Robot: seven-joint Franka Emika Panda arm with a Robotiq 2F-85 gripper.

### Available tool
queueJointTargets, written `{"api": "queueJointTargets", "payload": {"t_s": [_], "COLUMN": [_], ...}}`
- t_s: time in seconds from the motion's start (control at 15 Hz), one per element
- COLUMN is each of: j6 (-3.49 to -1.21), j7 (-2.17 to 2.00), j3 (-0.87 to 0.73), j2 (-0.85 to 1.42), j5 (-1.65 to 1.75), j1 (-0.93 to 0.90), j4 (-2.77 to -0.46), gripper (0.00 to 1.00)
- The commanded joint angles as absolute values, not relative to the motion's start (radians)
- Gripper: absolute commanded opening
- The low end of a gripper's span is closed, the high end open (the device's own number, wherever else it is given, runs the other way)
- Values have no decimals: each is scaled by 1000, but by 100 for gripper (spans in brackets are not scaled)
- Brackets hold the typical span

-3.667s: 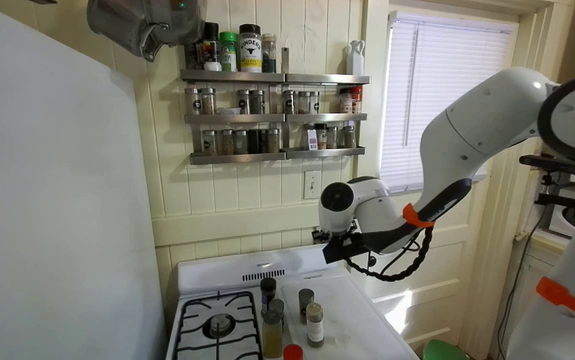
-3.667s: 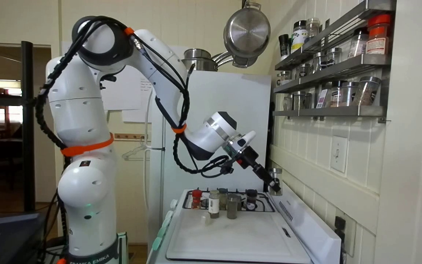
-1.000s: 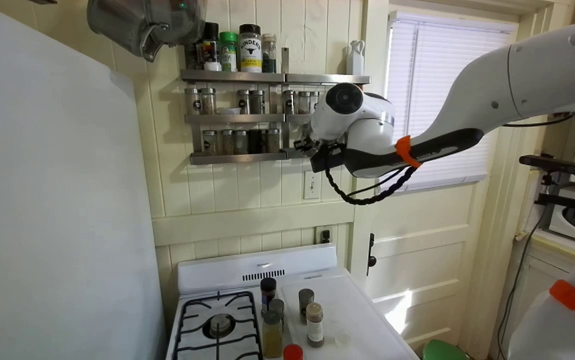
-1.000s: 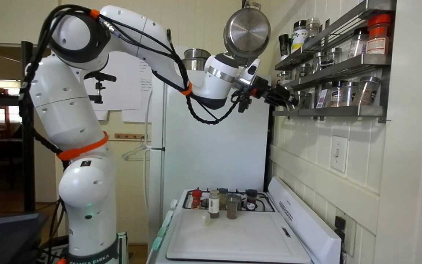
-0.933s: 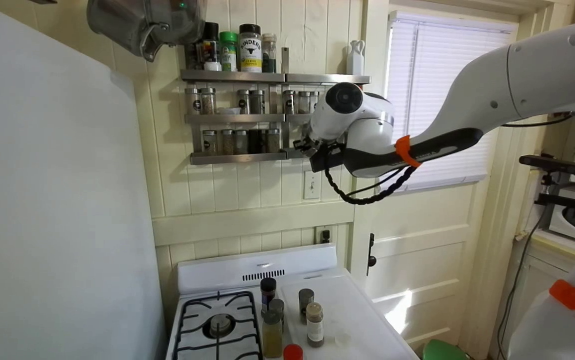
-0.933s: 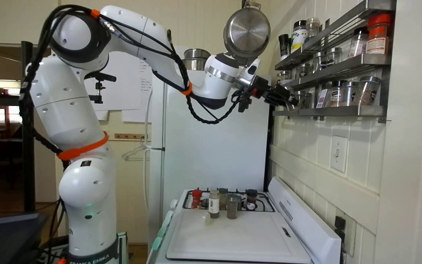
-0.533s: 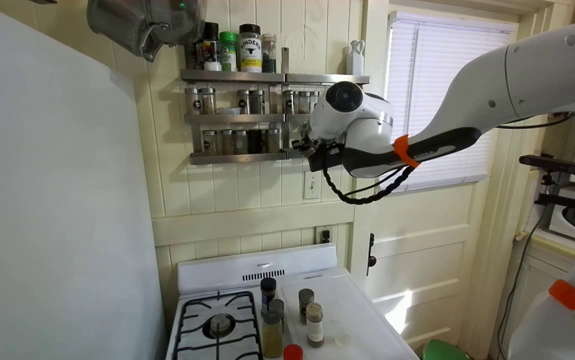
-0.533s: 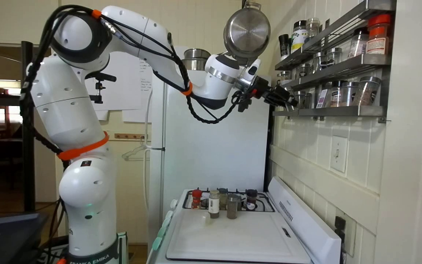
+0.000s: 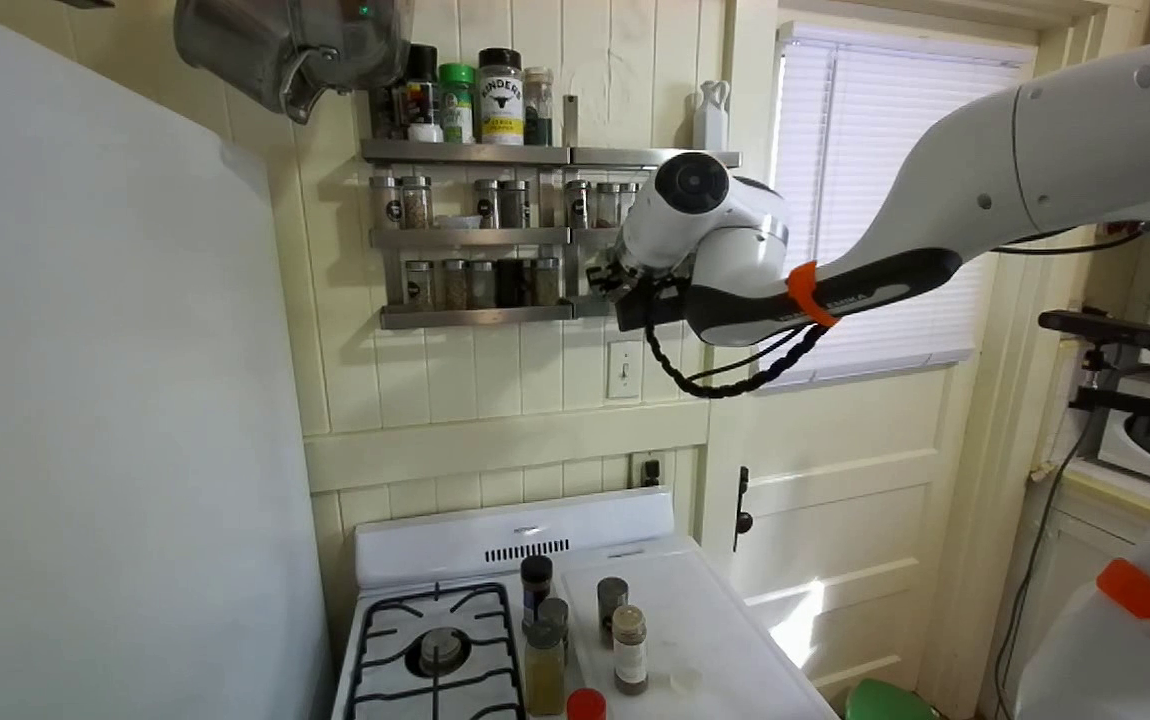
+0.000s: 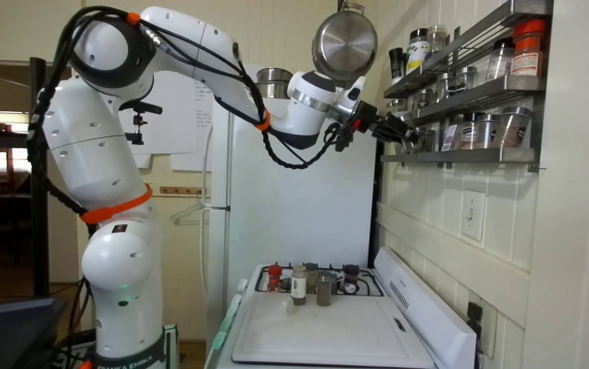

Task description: Pick up one glass jar from the stove and put it on the bottom shelf.

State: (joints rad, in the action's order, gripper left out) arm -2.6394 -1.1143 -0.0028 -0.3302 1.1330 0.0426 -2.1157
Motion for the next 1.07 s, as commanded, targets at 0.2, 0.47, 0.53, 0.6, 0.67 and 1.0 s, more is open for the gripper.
{"api": "queueJointTargets", "payload": {"t_s": [0.2, 0.47, 0.53, 0.6, 0.67, 1.0], "j6": [-2610, -2609, -2608, -2606, -2601, -2563], "j7": [-1112, -1108, -1107, -1107, -1102, -1090], "j3": [-8, 21, 26, 30, 32, 41], "j2": [-298, -293, -292, -291, -287, -266], "j5": [1009, 924, 911, 900, 884, 832], "j1": [26, 52, 54, 57, 57, 69], "j4": [-2069, -2063, -2060, -2056, -2050, -2015], "gripper": [23, 23, 23, 23, 23, 23]}}
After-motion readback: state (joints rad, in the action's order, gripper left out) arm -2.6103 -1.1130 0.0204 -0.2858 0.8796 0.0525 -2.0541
